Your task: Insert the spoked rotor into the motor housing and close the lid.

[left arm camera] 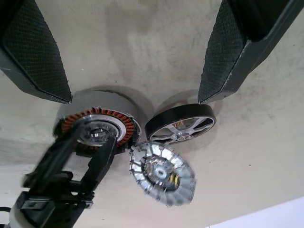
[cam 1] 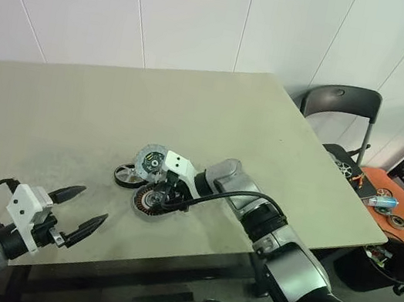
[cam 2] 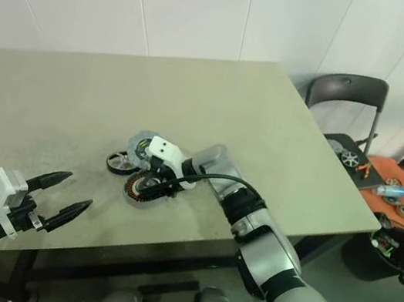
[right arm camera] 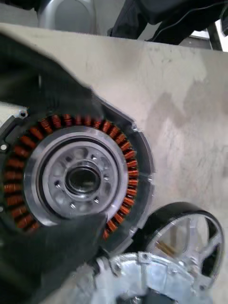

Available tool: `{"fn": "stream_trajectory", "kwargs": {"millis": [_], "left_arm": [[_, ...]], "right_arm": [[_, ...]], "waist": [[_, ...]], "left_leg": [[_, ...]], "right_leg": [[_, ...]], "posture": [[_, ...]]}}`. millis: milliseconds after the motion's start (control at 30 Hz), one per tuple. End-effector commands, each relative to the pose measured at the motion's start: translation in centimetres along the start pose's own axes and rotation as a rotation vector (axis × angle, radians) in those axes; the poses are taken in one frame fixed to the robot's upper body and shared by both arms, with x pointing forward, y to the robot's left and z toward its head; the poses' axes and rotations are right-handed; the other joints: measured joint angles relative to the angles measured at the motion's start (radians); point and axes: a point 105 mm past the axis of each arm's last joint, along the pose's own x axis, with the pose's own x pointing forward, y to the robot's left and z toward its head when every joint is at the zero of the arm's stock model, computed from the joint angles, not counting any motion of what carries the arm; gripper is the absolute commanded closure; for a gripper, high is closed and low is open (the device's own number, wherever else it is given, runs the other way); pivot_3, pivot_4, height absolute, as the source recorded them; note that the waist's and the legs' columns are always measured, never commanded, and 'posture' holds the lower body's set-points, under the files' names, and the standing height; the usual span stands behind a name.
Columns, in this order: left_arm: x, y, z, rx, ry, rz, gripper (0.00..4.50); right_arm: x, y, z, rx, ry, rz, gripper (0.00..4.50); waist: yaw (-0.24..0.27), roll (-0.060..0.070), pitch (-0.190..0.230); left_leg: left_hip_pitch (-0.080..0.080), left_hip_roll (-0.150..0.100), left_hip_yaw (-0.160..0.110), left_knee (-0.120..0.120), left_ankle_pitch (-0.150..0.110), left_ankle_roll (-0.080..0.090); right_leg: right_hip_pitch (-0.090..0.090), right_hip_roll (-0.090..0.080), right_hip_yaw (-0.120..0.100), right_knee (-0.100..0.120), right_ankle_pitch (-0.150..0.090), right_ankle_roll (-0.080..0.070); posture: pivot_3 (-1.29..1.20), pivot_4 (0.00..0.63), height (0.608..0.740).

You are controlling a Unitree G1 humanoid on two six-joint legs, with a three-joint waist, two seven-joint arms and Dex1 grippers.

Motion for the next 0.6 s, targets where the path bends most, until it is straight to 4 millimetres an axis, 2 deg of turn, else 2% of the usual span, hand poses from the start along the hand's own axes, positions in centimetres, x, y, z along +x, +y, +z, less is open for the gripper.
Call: {"fn": "stream_trajectory", "kwargs": {"millis": [33, 167, 267, 367, 600], "left_arm": [[0.2, 0.0, 1.2, 0.047, -0.027, -0.011, 0.0], [0.3, 0.0, 1.2, 0.047, -0.028, -0.01, 0.0], [0.3, 0.0, 1.2, 0.046, -0.028, -0.01, 0.0], [0.3, 0.0, 1.2, 0.047, -0.028, -0.009, 0.0], [0.3, 0.2, 1.1, 0.05, -0.024, -0.004, 0.0]], "right_arm": [[-1.3, 0.3, 3.9, -0.079, -0.092, 0.006, 0.12], [-1.9, 0.8, 5.4, -0.073, -0.147, 0.024, 0.05], [-2.1, 1.1, 5.8, -0.056, -0.172, 0.034, 0.05], [-1.9, 1.0, 5.4, -0.027, -0.18, 0.037, 0.94], [-1.4, 0.6, 4.6, 0.03, -0.186, 0.022, 3.37]], "waist": [[0.0, 0.0, 0.0], [0.0, 0.0, 0.0], [0.0, 0.0, 0.0], [0.0, 0.0, 0.0], [0.0, 0.0, 0.0]], "left_leg": [[0.0, 0.0, 0.0, 0.0, 0.0, 0.0], [0.0, 0.0, 0.0, 0.0, 0.0, 0.0], [0.0, 0.0, 0.0, 0.0, 0.0, 0.0], [0.0, 0.0, 0.0, 0.0, 0.0, 0.0], [0.0, 0.0, 0.0, 0.0, 0.0, 0.0]], "right_leg": [[0.0, 0.0, 0.0, 0.0, 0.0, 0.0], [0.0, 0.0, 0.0, 0.0, 0.0, 0.0], [0.0, 0.0, 0.0, 0.0, 0.0, 0.0], [0.0, 0.0, 0.0, 0.0, 0.0, 0.0], [0.0, 0.0, 0.0, 0.0, 0.0, 0.0]], "posture": [[0.0, 0.0, 0.74], [0.0, 0.0, 0.74], [0.0, 0.0, 0.74], [0.0, 0.0, 0.74], [0.0, 0.0, 0.74]]}}
